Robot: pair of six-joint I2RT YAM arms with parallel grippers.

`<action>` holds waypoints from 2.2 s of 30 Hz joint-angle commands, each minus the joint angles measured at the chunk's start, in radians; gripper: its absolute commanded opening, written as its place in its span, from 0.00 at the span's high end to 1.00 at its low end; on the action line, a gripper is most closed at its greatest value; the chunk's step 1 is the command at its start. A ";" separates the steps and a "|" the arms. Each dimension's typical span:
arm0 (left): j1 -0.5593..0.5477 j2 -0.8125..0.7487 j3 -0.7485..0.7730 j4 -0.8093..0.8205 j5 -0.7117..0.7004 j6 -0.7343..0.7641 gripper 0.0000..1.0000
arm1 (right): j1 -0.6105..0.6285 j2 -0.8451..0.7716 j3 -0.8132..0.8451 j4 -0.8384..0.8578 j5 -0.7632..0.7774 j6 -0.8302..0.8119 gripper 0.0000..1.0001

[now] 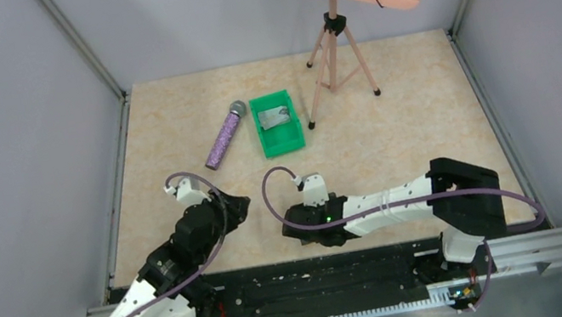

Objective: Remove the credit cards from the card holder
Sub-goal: Remove the credit card from the card holder.

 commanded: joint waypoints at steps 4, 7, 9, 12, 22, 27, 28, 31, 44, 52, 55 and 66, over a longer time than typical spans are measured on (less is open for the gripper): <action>0.002 0.027 -0.009 0.013 -0.001 0.000 0.52 | 0.035 -0.004 0.065 -0.054 0.028 0.020 0.34; 0.003 0.028 -0.010 0.013 0.001 0.001 0.52 | 0.037 -0.001 0.062 -0.059 0.026 0.027 0.34; 0.002 0.029 -0.012 0.015 0.002 0.001 0.52 | 0.038 0.004 0.064 -0.059 0.023 0.028 0.34; 0.003 0.029 -0.014 0.015 0.005 -0.001 0.51 | 0.040 0.015 0.066 -0.058 0.019 0.028 0.34; 0.002 0.034 -0.020 0.025 0.016 -0.006 0.51 | 0.039 0.052 0.067 -0.059 0.004 0.029 0.36; 0.003 0.053 -0.025 0.043 0.039 -0.013 0.51 | 0.039 0.046 0.055 -0.043 -0.005 0.030 0.39; 0.002 0.056 -0.027 0.045 0.043 -0.014 0.51 | 0.039 0.042 0.051 -0.038 -0.005 0.031 0.40; 0.002 0.062 -0.027 0.047 0.049 -0.014 0.51 | 0.038 0.020 0.027 -0.018 -0.004 0.032 0.42; 0.002 0.132 -0.061 0.148 0.172 -0.014 0.53 | 0.009 -0.085 -0.067 0.081 -0.007 0.023 0.46; 0.002 0.283 -0.072 0.275 0.345 -0.007 0.55 | -0.030 -0.200 -0.186 0.225 -0.047 0.005 0.48; 0.002 0.355 -0.064 0.310 0.420 -0.011 0.56 | -0.033 -0.216 -0.190 0.219 -0.058 0.001 0.48; 0.002 0.276 0.020 0.132 0.179 0.004 0.56 | 0.016 -0.155 -0.054 0.049 -0.009 0.005 0.37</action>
